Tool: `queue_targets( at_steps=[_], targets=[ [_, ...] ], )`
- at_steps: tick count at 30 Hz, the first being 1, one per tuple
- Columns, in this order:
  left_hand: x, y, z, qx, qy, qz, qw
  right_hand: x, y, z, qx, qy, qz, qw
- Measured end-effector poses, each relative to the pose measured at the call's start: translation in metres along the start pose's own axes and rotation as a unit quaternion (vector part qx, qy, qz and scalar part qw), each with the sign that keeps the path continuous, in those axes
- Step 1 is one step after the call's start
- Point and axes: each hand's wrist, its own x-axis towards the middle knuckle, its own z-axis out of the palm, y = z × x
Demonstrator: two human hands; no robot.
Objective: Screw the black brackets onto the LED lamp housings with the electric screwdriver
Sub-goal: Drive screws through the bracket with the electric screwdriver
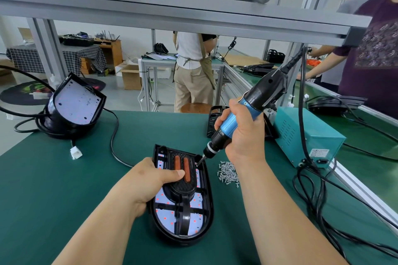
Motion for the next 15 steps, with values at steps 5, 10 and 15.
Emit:
queue_targets(
  at_steps=[5,10,15],
  targets=[
    [0.002,-0.001,-0.002,-0.006,-0.005,0.005,1.0,-0.001,-0.001,0.0,0.013,0.017,0.001,1.0],
    [0.004,-0.003,-0.004,-0.016,-0.005,0.007,1.0,0.002,-0.004,-0.005,0.051,0.069,0.008,0.996],
    [0.011,0.001,-0.005,-0.032,0.043,0.02,0.998,0.011,-0.021,-0.019,0.09,0.151,0.031,0.984]
  ],
)
